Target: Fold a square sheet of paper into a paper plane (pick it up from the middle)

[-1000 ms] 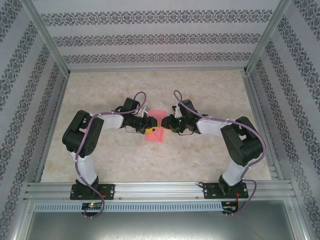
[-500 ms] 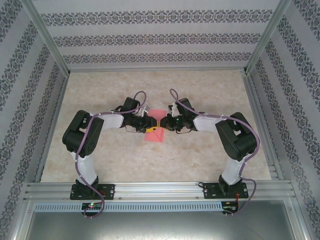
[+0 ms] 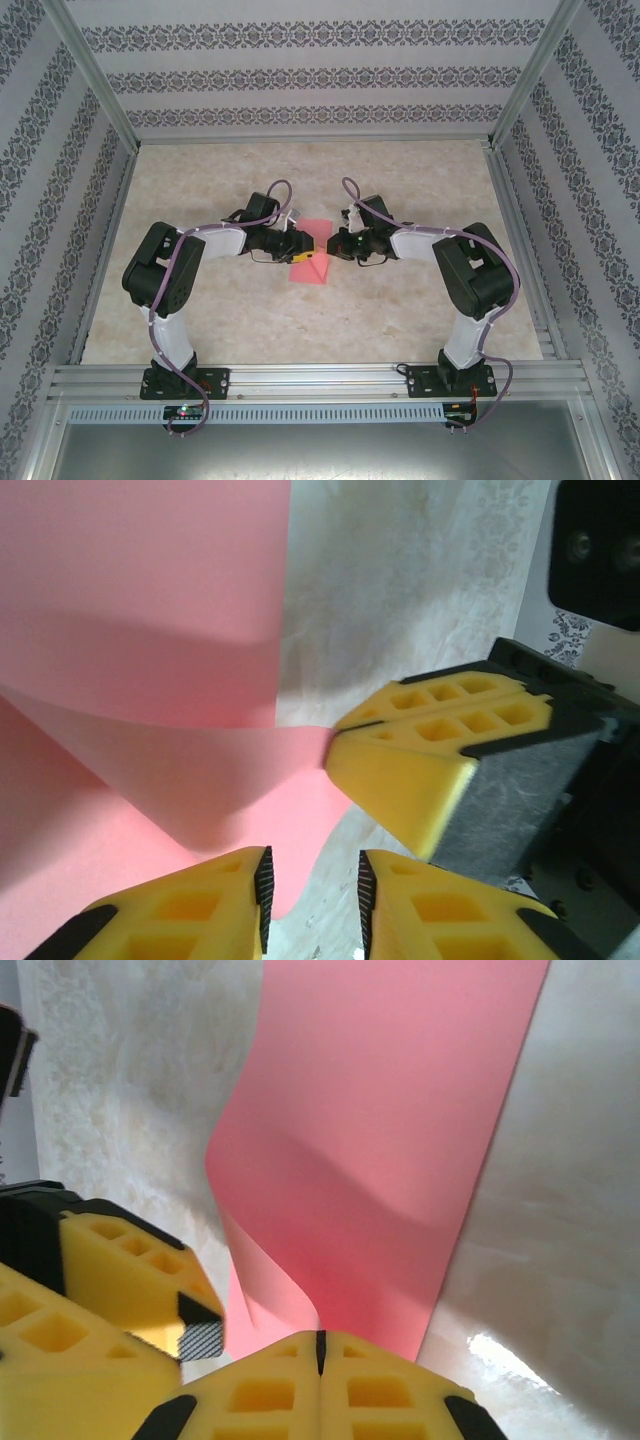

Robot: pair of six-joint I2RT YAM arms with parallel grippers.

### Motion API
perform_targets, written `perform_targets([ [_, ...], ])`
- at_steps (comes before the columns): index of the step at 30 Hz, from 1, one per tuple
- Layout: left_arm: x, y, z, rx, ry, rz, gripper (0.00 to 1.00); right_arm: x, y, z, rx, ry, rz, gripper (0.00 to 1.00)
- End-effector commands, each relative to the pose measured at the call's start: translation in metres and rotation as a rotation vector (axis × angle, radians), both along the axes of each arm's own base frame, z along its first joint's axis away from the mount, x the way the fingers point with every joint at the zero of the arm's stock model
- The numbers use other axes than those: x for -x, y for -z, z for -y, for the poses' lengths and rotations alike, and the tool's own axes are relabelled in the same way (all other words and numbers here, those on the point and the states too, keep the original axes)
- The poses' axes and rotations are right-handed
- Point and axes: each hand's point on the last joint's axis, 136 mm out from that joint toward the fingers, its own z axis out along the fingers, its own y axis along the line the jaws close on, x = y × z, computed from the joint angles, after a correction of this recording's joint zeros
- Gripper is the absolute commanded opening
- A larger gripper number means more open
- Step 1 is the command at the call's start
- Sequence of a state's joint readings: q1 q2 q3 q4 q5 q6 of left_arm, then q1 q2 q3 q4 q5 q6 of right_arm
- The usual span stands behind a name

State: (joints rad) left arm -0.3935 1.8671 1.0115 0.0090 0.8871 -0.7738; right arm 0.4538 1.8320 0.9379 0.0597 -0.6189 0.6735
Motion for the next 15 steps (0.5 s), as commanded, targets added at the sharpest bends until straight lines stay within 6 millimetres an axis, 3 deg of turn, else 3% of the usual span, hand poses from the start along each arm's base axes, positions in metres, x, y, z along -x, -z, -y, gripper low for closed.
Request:
perform_targets([
  [1, -0.003, -0.018, 0.013, 0.045, 0.027, 0.03, 0.31, -0.004, 0.006, -0.002, -0.002, -0.027, 0.0, 0.04],
  [8, -0.002, -0.012, 0.005, -0.014, 0.007, 0.044, 0.29, -0.002, -0.004, -0.013, -0.108, -0.055, 0.001, 0.04],
  [15, -0.001, -0.003, 0.004, -0.026, 0.006, 0.027, 0.27, -0.002, 0.01, -0.006, -0.06, -0.04, -0.021, 0.04],
])
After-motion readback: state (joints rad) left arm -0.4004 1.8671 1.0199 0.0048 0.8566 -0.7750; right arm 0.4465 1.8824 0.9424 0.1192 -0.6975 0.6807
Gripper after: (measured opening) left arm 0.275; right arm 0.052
